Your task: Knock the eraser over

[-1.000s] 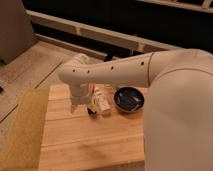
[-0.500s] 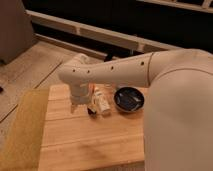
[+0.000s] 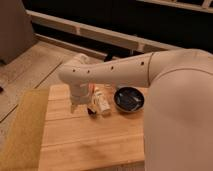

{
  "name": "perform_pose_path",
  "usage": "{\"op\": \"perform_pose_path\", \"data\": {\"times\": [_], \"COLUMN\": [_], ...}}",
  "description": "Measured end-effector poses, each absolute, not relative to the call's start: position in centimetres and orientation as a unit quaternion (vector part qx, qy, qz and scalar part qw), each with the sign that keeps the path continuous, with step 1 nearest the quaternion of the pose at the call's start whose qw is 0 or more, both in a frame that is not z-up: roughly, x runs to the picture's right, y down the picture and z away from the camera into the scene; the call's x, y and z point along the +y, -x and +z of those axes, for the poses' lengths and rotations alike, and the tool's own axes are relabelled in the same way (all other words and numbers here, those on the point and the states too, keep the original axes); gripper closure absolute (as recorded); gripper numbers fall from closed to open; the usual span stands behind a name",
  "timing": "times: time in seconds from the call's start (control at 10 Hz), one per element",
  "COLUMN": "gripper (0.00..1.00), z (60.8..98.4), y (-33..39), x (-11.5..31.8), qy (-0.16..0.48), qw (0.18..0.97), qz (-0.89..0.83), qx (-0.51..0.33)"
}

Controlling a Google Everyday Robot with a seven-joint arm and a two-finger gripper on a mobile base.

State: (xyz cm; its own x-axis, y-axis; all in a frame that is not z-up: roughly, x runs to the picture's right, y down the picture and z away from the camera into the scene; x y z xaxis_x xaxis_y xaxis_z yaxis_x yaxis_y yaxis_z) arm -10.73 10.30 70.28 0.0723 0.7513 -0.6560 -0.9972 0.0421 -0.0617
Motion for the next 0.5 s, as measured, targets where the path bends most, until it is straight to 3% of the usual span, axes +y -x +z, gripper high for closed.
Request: {"op": "perform_pose_path", "data": {"times": [0.2, 0.5], "gripper": [0.35, 0.35], "z": [70.4, 72.7], "y": [10.7, 12.3], "x": [10.6, 14.7], "qy": [0.266, 0.306], "qw": [0.683, 0.686], "qz": [0.638, 0.607], "qx": [0.234, 0.259]}}
